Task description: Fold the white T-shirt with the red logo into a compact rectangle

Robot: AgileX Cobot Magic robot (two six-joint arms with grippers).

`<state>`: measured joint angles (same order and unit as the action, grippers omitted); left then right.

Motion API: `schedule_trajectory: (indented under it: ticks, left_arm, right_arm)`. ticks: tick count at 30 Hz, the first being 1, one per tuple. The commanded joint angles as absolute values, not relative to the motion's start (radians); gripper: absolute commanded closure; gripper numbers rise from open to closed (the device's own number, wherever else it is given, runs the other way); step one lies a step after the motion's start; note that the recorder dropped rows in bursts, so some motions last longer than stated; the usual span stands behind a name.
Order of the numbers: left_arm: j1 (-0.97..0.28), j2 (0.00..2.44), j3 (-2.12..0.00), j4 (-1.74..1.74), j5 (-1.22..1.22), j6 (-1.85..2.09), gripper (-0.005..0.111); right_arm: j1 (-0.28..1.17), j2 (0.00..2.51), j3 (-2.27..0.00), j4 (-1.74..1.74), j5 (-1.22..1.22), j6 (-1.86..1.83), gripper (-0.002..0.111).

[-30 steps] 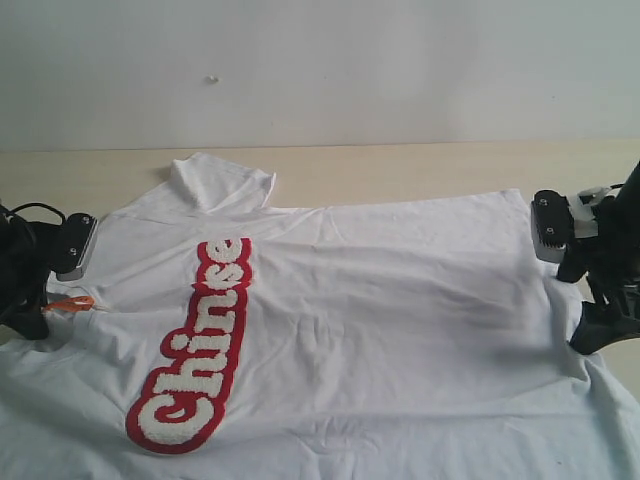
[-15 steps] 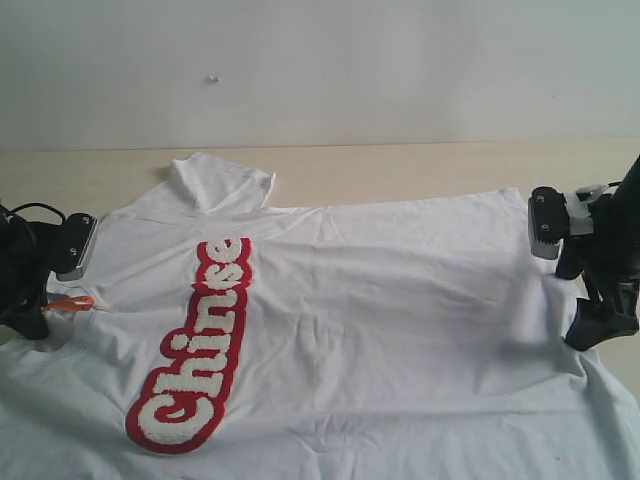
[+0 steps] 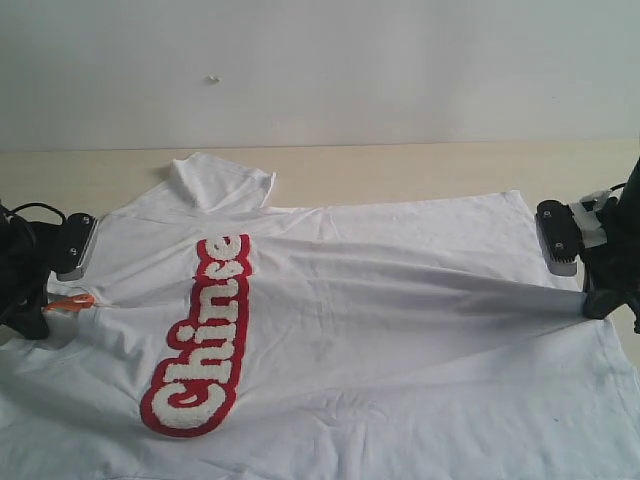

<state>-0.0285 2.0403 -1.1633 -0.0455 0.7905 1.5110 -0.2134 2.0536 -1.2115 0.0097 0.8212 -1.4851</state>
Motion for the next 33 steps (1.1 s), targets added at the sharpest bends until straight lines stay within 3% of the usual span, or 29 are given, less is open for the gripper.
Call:
schedule_trajectory:
  ticks: [1, 17, 33]
  left_arm:
    - [-0.02, 2.09, -1.139, 0.015, 0.752, 1.513, 0.106]
    - [-0.02, 2.062, -1.139, 0.016, 0.735, 1.433, 0.107]
    - [-0.02, 1.707, -1.139, 0.089, 0.644, 1.308, 0.107]
  right_arm:
    - [-0.221, 2.079, -1.203, -0.063, 0.81, -1.495, 0.108]
    - [-0.221, 2.032, -1.205, -0.06, 0.766, -1.299, 0.108]
    - [-0.221, 1.708, -1.205, 0.008, 0.739, -1.279, 0.108]
